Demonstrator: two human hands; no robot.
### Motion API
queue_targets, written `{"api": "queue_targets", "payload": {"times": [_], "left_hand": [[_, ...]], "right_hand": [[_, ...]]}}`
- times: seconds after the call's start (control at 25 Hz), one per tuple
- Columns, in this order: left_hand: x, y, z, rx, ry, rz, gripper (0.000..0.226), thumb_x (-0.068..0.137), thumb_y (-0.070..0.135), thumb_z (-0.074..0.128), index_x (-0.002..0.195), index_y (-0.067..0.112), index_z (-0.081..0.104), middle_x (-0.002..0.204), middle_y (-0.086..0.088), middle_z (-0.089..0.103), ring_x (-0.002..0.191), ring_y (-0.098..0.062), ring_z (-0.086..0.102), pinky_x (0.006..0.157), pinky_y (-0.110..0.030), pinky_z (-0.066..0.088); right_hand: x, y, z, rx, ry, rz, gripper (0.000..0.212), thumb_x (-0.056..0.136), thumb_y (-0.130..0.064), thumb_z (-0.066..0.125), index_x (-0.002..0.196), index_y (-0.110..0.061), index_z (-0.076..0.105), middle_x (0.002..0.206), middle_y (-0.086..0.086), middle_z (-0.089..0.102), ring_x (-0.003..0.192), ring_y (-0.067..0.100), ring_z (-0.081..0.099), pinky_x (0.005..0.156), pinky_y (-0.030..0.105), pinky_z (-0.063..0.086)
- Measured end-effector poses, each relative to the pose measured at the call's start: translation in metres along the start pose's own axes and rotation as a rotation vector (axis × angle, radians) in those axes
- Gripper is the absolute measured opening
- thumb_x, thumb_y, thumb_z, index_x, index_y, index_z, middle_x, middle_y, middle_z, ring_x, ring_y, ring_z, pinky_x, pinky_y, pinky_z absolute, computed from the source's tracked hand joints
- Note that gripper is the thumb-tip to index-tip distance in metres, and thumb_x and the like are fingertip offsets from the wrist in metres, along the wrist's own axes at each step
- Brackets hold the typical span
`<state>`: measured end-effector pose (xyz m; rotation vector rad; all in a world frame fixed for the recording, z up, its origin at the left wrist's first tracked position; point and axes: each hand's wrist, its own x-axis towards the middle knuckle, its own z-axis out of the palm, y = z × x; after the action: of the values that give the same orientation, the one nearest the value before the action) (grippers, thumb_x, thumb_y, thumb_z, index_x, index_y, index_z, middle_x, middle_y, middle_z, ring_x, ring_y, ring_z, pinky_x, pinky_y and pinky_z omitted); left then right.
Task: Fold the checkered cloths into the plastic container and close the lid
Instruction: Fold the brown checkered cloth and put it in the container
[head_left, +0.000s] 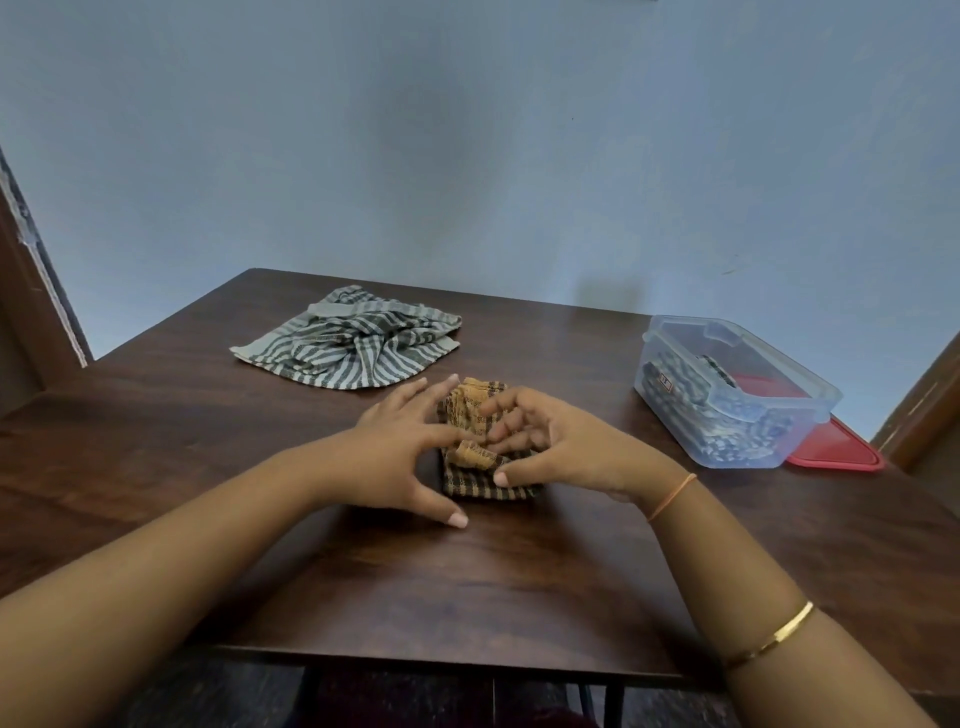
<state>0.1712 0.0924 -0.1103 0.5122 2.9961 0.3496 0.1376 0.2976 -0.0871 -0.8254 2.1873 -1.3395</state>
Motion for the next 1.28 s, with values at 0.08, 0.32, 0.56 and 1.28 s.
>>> {"api": "queue_targets", "payload": {"times": [0.08,0.32,0.56,1.28], "left_hand": [[-0.002,0.0,0.002,0.148,0.075,0.071,0.07,0.074,0.062,0.062,0.137,0.041,0.04,0.159,0.012,-0.004,0.146,-0.015,-0.013,0.118,-0.043,0.007],[0.01,0.004,0.005,0.129,0.431,0.411,0.048,0.08,0.046,0.044,0.105,0.013,0.068,0.116,-0.004,0.068,0.129,-0.021,0.048,0.106,-0.033,0.039],[0.026,0.052,-0.019,-0.67,0.725,0.18,0.029,0.087,0.038,0.051,0.098,0.014,0.062,0.088,-0.001,0.066,0.085,-0.016,0.062,0.076,-0.031,0.048],[0.136,0.195,-0.05,-1.344,0.225,0.02,0.014,0.094,0.01,0.05,0.101,0.02,0.056,0.093,-0.003,0.062,0.088,-0.018,0.06,0.084,-0.033,0.049]], "right_hand": [[-0.005,0.004,-0.003,-0.177,-0.016,-0.001,0.055,0.073,-0.001,0.076,0.115,-0.022,0.048,0.11,0.001,0.053,0.112,0.017,0.055,0.095,0.022,0.046],[-0.011,0.001,0.0,-0.714,0.035,-0.11,0.062,0.074,-0.019,0.077,0.127,-0.015,0.046,0.121,-0.003,0.05,0.109,0.01,0.047,0.091,0.014,0.036],[-0.022,0.0,-0.021,0.133,0.337,-0.248,0.064,0.07,-0.001,0.075,0.125,-0.016,0.046,0.114,0.002,0.063,0.105,0.012,0.063,0.093,0.028,0.051],[-0.042,-0.003,-0.194,0.321,0.876,0.031,0.023,0.097,-0.017,0.047,0.082,-0.005,0.061,0.086,0.016,0.064,0.053,0.012,0.065,0.052,0.022,0.052]]}}
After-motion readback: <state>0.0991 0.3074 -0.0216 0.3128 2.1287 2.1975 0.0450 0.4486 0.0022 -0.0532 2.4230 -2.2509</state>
